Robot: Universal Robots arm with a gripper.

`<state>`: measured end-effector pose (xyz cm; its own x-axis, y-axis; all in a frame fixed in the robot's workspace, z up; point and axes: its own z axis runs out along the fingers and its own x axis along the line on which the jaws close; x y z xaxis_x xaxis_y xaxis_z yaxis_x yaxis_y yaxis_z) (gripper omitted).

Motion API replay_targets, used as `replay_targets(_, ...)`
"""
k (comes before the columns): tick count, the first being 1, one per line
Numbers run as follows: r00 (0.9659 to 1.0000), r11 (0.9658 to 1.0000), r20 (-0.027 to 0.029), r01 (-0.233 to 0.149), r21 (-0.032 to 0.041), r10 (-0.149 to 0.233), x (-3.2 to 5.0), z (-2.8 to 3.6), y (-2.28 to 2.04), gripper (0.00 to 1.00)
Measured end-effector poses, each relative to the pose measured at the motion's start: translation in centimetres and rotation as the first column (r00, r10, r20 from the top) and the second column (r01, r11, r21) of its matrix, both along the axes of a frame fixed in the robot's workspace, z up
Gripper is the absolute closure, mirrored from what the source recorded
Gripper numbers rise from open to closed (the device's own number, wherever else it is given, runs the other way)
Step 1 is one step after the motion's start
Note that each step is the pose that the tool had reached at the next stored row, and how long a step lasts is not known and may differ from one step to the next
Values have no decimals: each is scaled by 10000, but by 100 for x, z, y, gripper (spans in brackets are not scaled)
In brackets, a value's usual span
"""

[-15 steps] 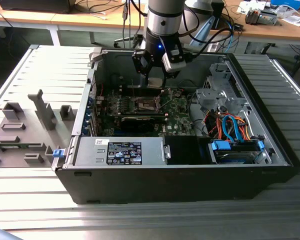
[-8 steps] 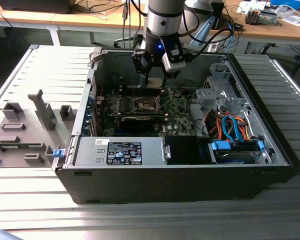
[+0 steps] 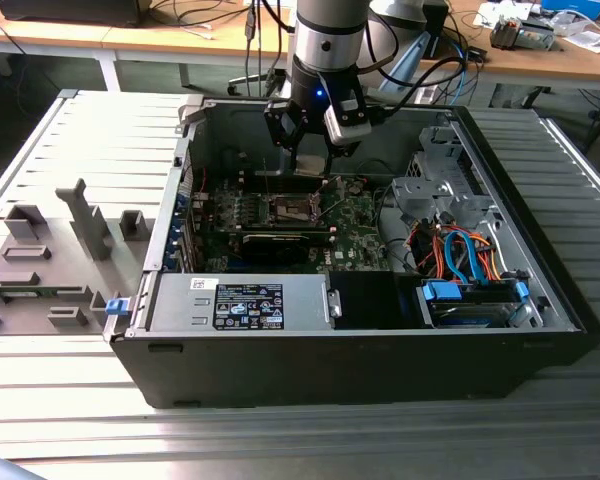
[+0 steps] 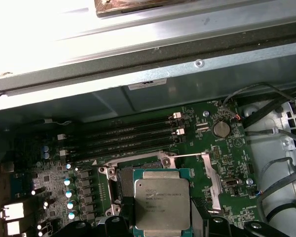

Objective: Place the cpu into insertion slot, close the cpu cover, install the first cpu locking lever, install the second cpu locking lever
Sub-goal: 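Place the cpu into insertion slot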

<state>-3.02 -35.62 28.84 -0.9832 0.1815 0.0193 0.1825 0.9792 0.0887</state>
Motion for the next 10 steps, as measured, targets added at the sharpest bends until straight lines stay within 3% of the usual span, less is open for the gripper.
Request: replay_targets(10, 10000, 10000, 0, 58, -1, -58, 0, 0, 0, 46)
